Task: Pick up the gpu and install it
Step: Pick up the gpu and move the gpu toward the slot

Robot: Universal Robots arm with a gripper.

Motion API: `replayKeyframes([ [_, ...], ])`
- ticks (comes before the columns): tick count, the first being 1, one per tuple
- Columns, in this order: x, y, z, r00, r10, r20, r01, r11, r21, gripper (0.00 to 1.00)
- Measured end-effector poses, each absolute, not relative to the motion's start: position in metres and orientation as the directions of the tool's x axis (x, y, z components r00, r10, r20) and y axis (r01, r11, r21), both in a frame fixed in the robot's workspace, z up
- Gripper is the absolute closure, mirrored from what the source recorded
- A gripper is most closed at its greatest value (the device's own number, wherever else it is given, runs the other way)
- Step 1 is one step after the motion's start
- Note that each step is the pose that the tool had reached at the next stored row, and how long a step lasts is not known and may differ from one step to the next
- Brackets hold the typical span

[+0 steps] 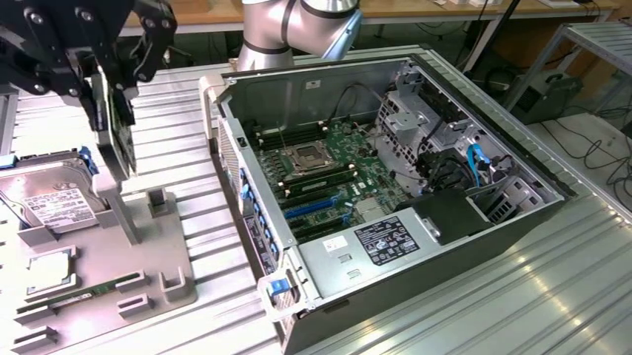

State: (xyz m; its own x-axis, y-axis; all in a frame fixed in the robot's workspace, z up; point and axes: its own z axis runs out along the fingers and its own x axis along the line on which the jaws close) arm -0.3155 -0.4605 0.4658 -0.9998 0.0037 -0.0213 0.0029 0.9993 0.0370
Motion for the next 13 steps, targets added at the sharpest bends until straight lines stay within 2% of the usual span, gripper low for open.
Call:
replayKeyframes([
  [8,-0.315,-0.461,0.505,-1.000,0.004,-0.021,0.003,0.999,0.037,0.73],
  [13,-0.314,-0.461,0.507,-1.000,0.004,-0.021,0.003,0.999,0.037,0.73],
])
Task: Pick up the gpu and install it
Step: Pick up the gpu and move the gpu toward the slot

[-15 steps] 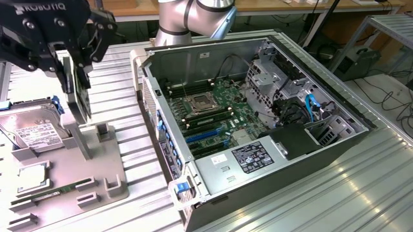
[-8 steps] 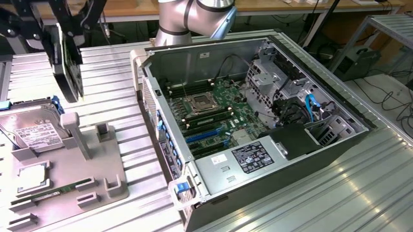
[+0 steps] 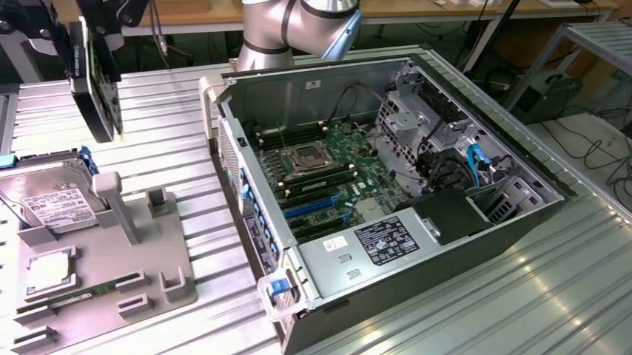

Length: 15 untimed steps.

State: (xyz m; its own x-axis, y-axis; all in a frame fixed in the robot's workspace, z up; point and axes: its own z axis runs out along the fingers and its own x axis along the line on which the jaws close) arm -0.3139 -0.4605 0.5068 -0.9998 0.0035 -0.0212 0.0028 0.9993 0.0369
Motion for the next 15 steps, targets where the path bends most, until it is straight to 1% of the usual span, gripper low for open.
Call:
replayKeyframes([
  [15,-0.253,-0.460,0.507,-1.000,0.004,-0.021,0.003,0.999,0.037,0.73],
])
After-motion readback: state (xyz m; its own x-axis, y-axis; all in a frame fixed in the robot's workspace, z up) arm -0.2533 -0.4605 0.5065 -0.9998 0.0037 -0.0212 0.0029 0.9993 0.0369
